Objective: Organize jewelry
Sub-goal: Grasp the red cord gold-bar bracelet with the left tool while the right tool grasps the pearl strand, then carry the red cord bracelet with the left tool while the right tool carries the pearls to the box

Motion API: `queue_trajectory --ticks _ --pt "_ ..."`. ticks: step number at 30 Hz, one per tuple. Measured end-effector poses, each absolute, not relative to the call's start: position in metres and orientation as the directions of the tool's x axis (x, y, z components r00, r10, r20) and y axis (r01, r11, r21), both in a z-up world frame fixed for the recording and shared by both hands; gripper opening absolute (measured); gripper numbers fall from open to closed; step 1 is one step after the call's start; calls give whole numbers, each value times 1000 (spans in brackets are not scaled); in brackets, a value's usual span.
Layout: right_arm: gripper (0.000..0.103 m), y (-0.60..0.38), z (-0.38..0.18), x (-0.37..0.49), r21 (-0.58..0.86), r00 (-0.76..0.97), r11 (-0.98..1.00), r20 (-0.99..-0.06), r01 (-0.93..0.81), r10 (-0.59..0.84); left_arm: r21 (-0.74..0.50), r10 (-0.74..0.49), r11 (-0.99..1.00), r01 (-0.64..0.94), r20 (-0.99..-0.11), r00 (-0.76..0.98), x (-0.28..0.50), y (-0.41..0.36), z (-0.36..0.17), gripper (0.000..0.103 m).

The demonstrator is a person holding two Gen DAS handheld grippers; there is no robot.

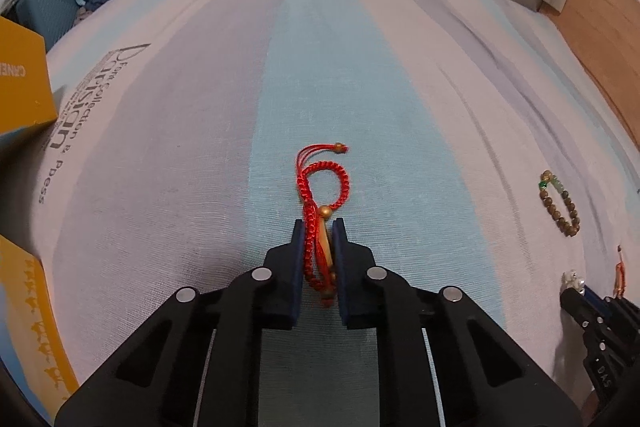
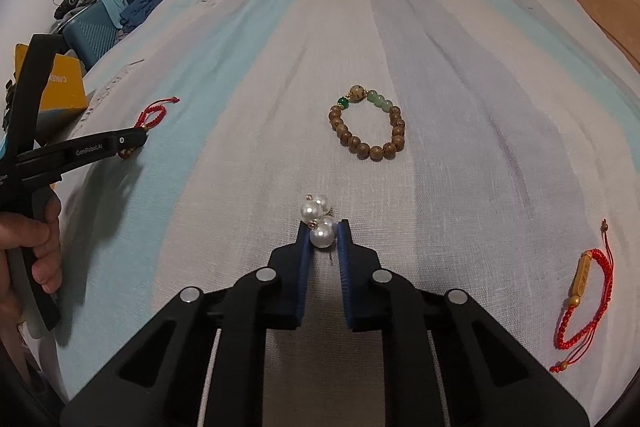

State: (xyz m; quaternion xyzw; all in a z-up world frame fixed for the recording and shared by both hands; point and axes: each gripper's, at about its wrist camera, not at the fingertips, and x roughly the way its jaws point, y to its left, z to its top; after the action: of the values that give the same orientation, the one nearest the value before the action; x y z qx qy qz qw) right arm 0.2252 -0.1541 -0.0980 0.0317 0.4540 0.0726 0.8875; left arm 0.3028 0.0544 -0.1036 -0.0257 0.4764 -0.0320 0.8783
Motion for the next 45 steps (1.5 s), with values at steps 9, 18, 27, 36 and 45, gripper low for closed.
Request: queue_trajectory --ticks 9,18,27,36,45 --pt "11 -158 -92 222 144 598 982 -779 -118 186 -102 -100 994 28 -818 566 298 57 -93 10" --pt "11 -157 -88 221 144 605 982 -773 -125 190 -91 -96 995 39 -816 570 297 52 -90 10" --pt "11 -156 -87 220 146 607 982 -771 -124 191 -80 -92 996 46 -814 573 297 52 -87 10" --pt "11 -158 -81 218 147 611 982 -769 -120 190 -60 -77 997 49 -807 585 288 49 -77 10" --pt "11 -157 -65 206 139 615 986 -770 -97 169 -46 -53 999 28 -805 591 265 46 -52 10"
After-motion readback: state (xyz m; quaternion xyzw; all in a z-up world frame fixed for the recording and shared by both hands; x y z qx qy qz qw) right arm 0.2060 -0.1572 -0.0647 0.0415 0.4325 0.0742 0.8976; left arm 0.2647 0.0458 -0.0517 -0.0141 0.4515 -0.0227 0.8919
